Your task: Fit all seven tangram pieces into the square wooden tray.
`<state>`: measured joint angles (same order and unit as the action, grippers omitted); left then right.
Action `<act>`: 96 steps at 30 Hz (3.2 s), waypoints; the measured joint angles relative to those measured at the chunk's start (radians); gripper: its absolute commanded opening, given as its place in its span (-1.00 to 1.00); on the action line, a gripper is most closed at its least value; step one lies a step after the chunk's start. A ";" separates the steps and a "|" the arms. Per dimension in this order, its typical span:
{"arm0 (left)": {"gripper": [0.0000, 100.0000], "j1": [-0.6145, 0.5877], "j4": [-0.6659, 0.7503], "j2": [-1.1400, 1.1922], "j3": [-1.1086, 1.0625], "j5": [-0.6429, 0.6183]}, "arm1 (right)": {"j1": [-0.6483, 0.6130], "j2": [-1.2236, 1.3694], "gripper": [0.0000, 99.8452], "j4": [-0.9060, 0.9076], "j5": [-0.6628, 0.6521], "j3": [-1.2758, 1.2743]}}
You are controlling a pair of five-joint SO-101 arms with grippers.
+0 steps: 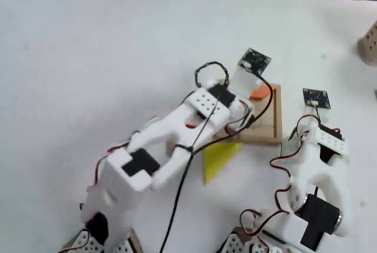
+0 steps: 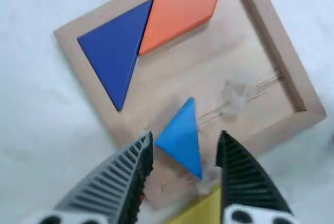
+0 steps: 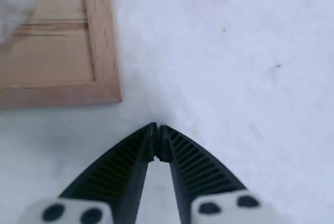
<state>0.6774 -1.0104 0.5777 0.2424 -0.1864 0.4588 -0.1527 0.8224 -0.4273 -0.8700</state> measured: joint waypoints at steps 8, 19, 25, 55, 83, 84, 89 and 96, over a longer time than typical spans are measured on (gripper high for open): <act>-0.30 0.000 -0.210 0.018 0.100 0.000 | 0.000 0.000 -0.97 0.000 0.000 0.000; -0.45 -0.086 -0.304 -0.413 -0.204 0.035 | 0.000 0.000 -0.97 0.000 0.000 0.000; -0.96 -0.058 -0.048 -0.651 -0.624 0.034 | 0.000 0.000 -0.97 0.000 0.000 0.000; -0.96 0.101 0.117 0.064 -0.023 -0.384 | 0.000 0.000 -0.97 0.000 0.000 0.000; -0.96 0.080 0.193 0.129 0.014 -0.183 | 0.000 0.000 -0.97 0.000 0.000 0.000; -0.96 0.072 0.193 0.130 0.026 -0.181 | 0.000 0.000 -0.97 0.000 0.000 0.000; -0.96 0.037 0.206 0.132 0.038 -0.181 | 0.000 0.000 -0.97 0.000 0.000 0.000; -0.96 0.032 0.172 0.110 0.038 -0.181 | -0.003 0.000 -0.97 0.000 0.000 0.000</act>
<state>0.7096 -0.8385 0.6882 0.2808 -0.3675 0.4557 -0.1527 0.8224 -0.4273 -0.8700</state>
